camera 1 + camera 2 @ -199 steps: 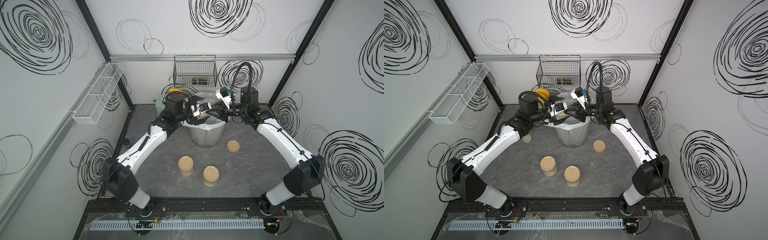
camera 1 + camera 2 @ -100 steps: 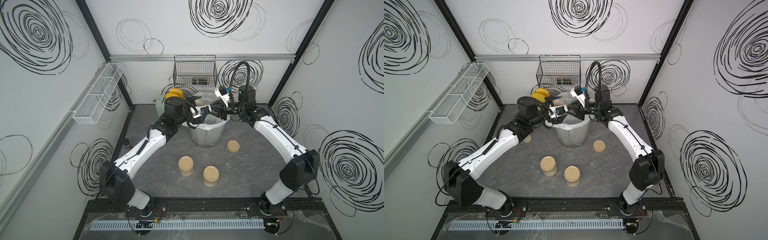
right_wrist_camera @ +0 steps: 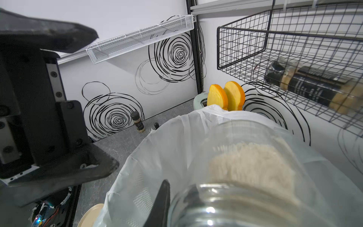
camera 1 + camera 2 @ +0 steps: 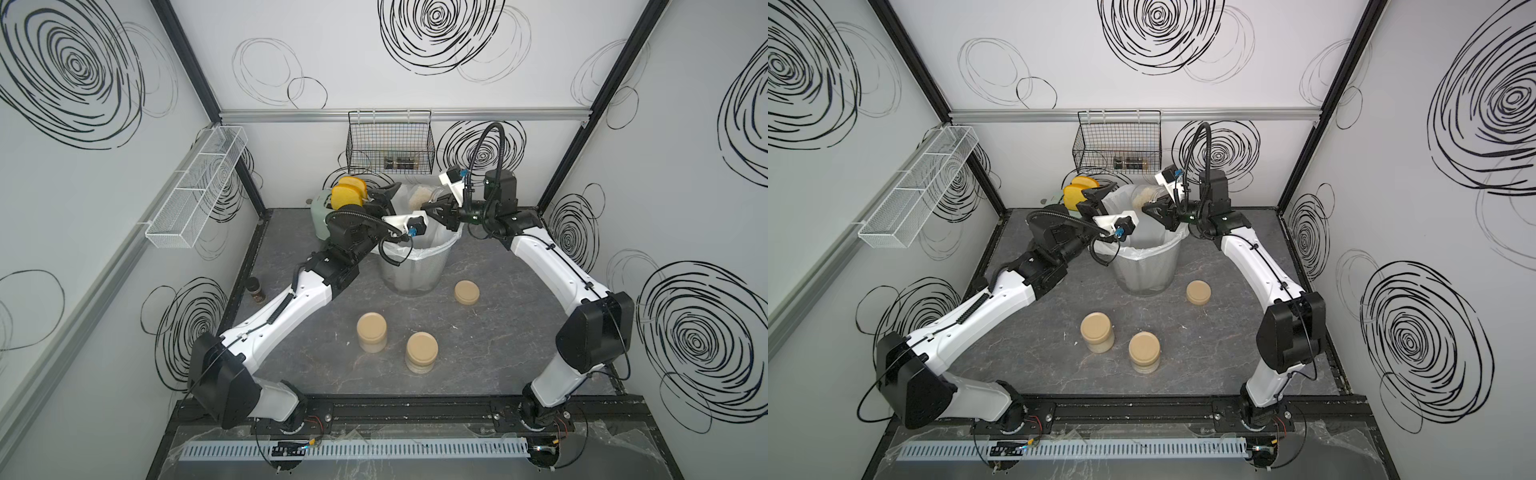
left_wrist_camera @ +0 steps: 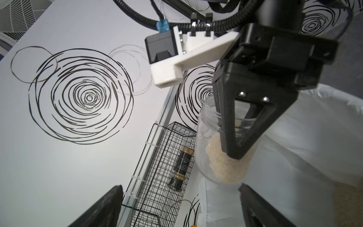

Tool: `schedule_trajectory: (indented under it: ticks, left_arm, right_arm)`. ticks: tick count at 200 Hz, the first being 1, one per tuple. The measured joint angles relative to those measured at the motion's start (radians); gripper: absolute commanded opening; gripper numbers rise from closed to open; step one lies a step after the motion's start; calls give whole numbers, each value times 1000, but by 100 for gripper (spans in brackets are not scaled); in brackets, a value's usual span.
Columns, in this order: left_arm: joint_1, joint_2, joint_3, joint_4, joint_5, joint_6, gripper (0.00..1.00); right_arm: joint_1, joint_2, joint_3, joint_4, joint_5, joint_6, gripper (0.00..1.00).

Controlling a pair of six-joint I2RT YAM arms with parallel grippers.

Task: Empty moldy rice from jars
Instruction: Pour the moldy rice from the jar into the trash bin.

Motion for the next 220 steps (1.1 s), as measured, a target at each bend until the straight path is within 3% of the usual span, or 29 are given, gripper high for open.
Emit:
schedule_trajectory:
  ticks: [27, 81, 110, 145, 184, 220]
  left_arm:
    - [-18, -61, -25, -14, -7, -190, 96]
    - [25, -231, -65, 226, 68, -1068, 96]
    - [25, -193, -47, 296, 97, -1492, 96]
    - [44, -81, -52, 369, 179, -1921, 96]
    - [60, 10, -116, 498, 225, -2276, 96]
    - [63, 68, -136, 602, 248, -2513, 96]
  right_arm:
    - [4, 0, 2, 0, 4, 0, 0]
    - [8, 0, 24, 3, 7, 11, 0]
    - [13, 0, 47, 5, 14, 11, 0]
    - [22, 0, 48, 5, 27, 11, 0]
    - [24, 0, 48, 6, 38, 11, 0]
    - [25, 0, 48, 19, 45, 11, 0]
